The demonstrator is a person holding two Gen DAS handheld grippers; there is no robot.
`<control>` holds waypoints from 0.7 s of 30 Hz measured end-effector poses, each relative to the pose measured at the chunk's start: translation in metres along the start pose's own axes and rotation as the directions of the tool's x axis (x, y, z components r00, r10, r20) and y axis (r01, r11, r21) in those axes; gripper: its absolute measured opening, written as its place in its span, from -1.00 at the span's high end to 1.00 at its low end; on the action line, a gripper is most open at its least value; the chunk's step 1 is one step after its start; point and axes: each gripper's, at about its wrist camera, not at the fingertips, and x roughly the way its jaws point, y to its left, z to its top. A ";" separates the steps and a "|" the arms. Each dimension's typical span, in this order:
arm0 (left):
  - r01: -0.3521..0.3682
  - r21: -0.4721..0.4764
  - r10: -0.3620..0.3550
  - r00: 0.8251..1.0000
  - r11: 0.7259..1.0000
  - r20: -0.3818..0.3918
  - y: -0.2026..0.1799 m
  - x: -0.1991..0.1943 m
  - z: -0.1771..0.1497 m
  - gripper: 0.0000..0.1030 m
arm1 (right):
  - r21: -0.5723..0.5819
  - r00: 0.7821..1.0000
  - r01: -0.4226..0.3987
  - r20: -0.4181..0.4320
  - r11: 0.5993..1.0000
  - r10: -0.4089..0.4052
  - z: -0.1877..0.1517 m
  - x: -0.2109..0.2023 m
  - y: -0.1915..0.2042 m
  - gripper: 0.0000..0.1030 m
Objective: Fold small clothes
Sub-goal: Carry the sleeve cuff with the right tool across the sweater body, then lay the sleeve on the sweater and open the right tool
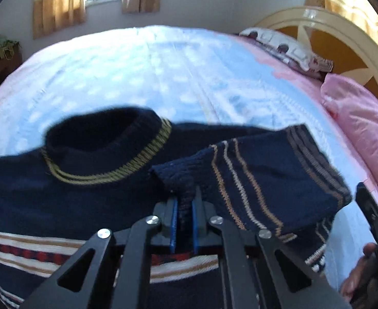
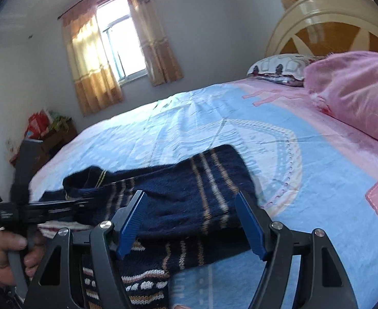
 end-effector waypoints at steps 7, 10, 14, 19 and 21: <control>-0.062 -0.029 0.063 0.997 0.998 0.054 0.068 -0.060 0.011 0.82 | 0.037 1.000 0.009 0.012 0.999 -0.009 0.002 0.001 -0.009 -0.39; -0.104 -0.038 0.107 0.992 0.994 0.069 0.092 -0.073 0.012 0.82 | 0.009 1.000 0.002 0.012 1.000 -0.002 0.001 0.002 -0.003 -0.39; -0.131 -0.078 0.136 0.989 0.988 0.057 0.123 -0.075 0.009 0.82 | -0.007 1.000 0.003 0.015 1.000 -0.003 -0.001 0.001 0.000 -0.41; -0.182 -0.082 0.186 0.982 0.980 0.039 0.145 -0.068 -0.001 0.82 | -0.014 1.000 -0.004 0.004 1.000 0.004 -0.002 0.004 0.000 -0.48; -0.188 -0.074 0.189 0.982 0.979 0.013 0.150 -0.055 -0.006 0.82 | -0.025 1.000 -0.009 -0.014 1.000 0.008 -0.003 0.007 0.002 -0.48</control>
